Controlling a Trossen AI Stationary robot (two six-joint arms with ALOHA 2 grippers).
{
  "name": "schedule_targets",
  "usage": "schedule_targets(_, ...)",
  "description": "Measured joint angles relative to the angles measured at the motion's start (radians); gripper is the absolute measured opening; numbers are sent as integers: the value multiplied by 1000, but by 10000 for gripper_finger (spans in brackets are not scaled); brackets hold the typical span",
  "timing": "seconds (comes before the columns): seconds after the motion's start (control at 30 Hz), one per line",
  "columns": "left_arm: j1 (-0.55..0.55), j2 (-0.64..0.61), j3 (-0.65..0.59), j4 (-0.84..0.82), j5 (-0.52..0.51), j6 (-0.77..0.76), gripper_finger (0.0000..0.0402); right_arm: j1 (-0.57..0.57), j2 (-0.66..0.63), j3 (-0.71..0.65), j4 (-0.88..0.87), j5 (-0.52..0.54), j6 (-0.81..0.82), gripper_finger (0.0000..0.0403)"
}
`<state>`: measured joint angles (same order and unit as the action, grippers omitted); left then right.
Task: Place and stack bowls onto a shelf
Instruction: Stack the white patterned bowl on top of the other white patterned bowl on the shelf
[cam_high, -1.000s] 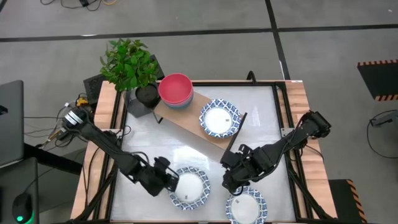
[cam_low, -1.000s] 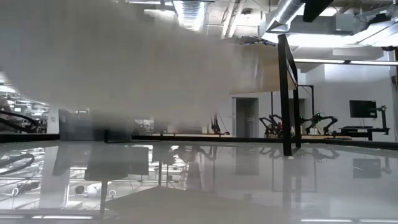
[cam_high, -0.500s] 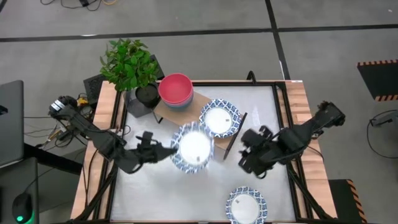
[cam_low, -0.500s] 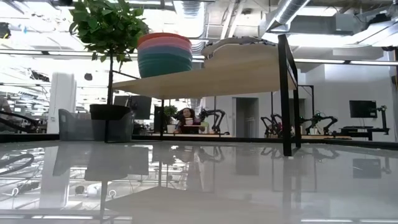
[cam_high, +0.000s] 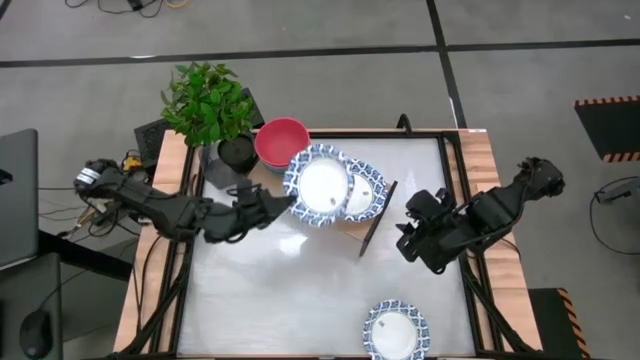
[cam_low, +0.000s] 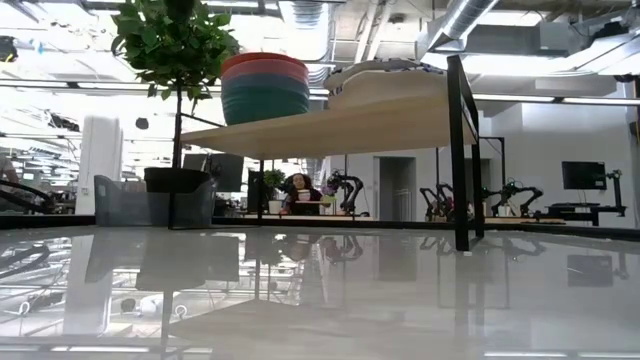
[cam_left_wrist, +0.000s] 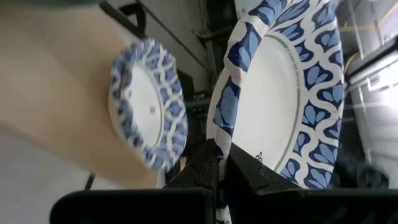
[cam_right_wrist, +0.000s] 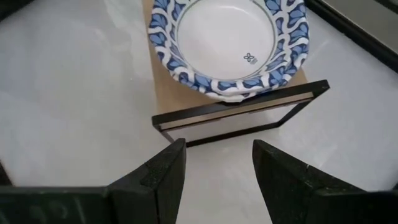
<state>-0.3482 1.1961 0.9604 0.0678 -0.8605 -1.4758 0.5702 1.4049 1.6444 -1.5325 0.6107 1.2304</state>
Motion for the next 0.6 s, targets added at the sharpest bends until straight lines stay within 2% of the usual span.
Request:
schedule_targets(0.23,81,98,130,-8,108,102,0,-10,13,0,-38,-3,-1,210)
schedule_targets(0.47,151,226,286,-251,159,92,0,-30,-31,0,-39,-9,0,210)
schedule_targets(0.6,214,286,309,-288,193,57,0,-30,-57,0,-39,-9,-12,210)
